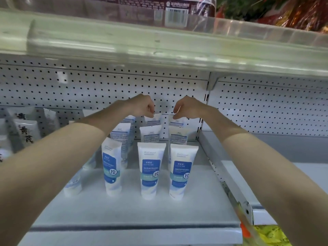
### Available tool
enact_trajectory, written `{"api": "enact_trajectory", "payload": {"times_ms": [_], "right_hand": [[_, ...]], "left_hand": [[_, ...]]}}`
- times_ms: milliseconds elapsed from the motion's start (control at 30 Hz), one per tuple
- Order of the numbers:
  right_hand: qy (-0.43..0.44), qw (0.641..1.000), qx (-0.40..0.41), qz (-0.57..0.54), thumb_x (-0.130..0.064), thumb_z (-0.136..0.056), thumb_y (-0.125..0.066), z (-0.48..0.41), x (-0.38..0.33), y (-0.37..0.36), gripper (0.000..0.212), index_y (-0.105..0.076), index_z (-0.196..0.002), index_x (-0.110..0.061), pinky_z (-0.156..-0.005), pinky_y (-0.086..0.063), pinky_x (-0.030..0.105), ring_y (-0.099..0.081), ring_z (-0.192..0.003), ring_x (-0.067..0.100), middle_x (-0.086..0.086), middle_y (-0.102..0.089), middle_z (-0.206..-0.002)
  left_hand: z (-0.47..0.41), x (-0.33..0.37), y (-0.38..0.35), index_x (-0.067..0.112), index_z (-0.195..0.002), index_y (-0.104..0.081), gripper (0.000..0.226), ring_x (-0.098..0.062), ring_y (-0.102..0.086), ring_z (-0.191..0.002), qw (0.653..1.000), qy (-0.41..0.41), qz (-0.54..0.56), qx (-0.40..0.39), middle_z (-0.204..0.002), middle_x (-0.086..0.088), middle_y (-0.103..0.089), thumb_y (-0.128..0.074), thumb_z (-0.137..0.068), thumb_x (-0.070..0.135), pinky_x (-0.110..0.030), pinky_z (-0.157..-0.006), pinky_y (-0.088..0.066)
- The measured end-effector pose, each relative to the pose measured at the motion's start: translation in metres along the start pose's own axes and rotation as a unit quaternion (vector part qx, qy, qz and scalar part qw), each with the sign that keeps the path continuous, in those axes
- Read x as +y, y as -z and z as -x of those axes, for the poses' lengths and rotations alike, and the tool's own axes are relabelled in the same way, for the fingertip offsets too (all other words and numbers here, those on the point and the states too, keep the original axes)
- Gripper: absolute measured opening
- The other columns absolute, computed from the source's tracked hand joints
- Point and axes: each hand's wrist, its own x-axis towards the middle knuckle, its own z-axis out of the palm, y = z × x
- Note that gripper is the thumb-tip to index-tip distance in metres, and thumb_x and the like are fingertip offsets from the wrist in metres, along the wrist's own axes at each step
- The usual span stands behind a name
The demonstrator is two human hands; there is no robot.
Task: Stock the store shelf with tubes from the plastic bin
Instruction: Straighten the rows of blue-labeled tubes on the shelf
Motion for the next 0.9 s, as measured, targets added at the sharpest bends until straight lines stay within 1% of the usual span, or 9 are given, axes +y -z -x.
{"api": "enact_trajectory", "payload": {"times_ms": [100,200,300,367,467,567,700,833,900], "right_hand": [[-0.005,1.0,-0.001,0.004,-0.018,-0.079,-0.073,-0.005,0.001,-0.003,0.025,-0.066,-0.102,-0.008,-0.051,-0.042,0.021,-0.052,-0.065,0.02,0.013,-0.061,-0.096],[-0.008,1.0,0.005,-0.002,-0.013,-0.079,-0.072,-0.006,0.001,-0.005,0.026,-0.066,-0.103,-0.007,-0.053,-0.045,0.022,-0.055,-0.07,0.023,0.013,-0.061,-0.096],[-0.012,1.0,0.01,-0.018,-0.009,-0.077,-0.072,-0.009,0.003,-0.007,0.03,-0.063,-0.105,-0.008,-0.058,-0.051,0.024,-0.056,-0.058,0.017,0.018,-0.068,-0.097],[-0.015,1.0,0.008,-0.025,-0.005,-0.077,-0.069,-0.01,0.003,-0.007,0.031,-0.062,-0.107,-0.007,-0.058,-0.052,0.023,-0.058,-0.055,0.013,0.019,-0.069,-0.091],[-0.02,0.999,0.005,-0.034,-0.005,-0.08,-0.065,-0.008,0.004,-0.005,0.024,-0.067,-0.104,-0.001,-0.057,-0.054,0.019,-0.062,-0.058,0.011,0.011,-0.068,-0.08],[-0.041,0.997,-0.004,-0.068,-0.014,-0.086,-0.064,-0.006,0.005,-0.003,0.023,-0.067,-0.1,0.004,-0.068,-0.057,0.025,-0.066,-0.066,0.016,0.018,-0.069,-0.089],[-0.07,0.989,-0.023,-0.13,-0.014,-0.087,-0.062,-0.003,0.007,0.002,0.026,-0.065,-0.102,0.006,-0.087,-0.056,0.035,-0.069,-0.088,0.024,0.019,-0.068,-0.1],[-0.058,0.99,-0.048,-0.122,-0.014,-0.082,-0.069,0.0,0.01,0.007,0.03,-0.066,-0.108,0.001,-0.091,-0.054,0.032,-0.066,-0.092,0.019,0.013,-0.068,-0.103],[-0.051,0.991,-0.051,-0.116,-0.017,-0.081,-0.07,0.0,0.011,0.008,0.032,-0.067,-0.109,-0.001,-0.093,-0.053,0.033,-0.064,-0.1,0.022,0.013,-0.067,-0.108]], "left_hand": [[-0.005,-0.001,-0.001,0.004,-0.106,-0.067,0.022,-0.012,-0.053,-0.066,1.0,0.0,-0.002,-0.003,-0.086,-0.004,-0.06,-0.063,-0.088,0.017,-0.023,-0.067,-0.038],[-0.009,0.0,-0.001,0.008,-0.107,-0.064,0.022,-0.012,-0.059,-0.062,1.0,0.003,0.001,-0.011,-0.089,-0.008,-0.063,-0.064,-0.087,0.019,-0.025,-0.06,-0.044],[-0.011,0.004,-0.002,0.012,-0.11,-0.06,0.022,-0.013,-0.061,-0.059,1.0,-0.002,0.018,-0.017,-0.077,0.007,-0.051,-0.062,-0.088,0.014,-0.027,-0.065,-0.046],[-0.011,0.007,-0.003,0.015,-0.11,-0.061,0.022,-0.016,-0.062,-0.061,0.999,-0.01,0.024,-0.018,-0.076,0.013,-0.047,-0.06,-0.088,0.01,-0.027,-0.067,-0.046],[-0.013,0.005,-0.004,0.015,-0.098,-0.068,0.013,-0.014,-0.065,-0.064,0.999,-0.001,0.038,-0.028,-0.083,0.004,-0.061,-0.06,-0.088,0.015,-0.029,-0.073,-0.05],[-0.013,0.003,0.0,0.012,-0.087,-0.069,0.011,-0.011,-0.066,-0.068,0.995,0.018,0.086,-0.055,-0.08,-0.003,-0.069,-0.064,-0.087,0.021,-0.019,-0.064,-0.051],[-0.009,0.002,0.009,0.009,-0.091,-0.071,0.015,-0.01,-0.064,-0.074,0.981,0.024,0.16,-0.103,-0.084,-0.003,-0.069,-0.072,-0.081,0.02,-0.013,-0.062,-0.051],[-0.01,-0.003,0.011,0.018,-0.109,-0.065,0.038,-0.011,-0.057,-0.085,0.995,0.012,0.067,-0.075,-0.097,0.004,-0.062,-0.077,-0.075,0.03,-0.019,-0.07,-0.044],[-0.011,-0.005,0.008,0.02,-0.111,-0.066,0.039,-0.013,-0.052,-0.088,0.998,0.007,0.032,-0.057,-0.098,0.007,-0.055,-0.076,-0.075,0.033,-0.024,-0.072,-0.04]]}}
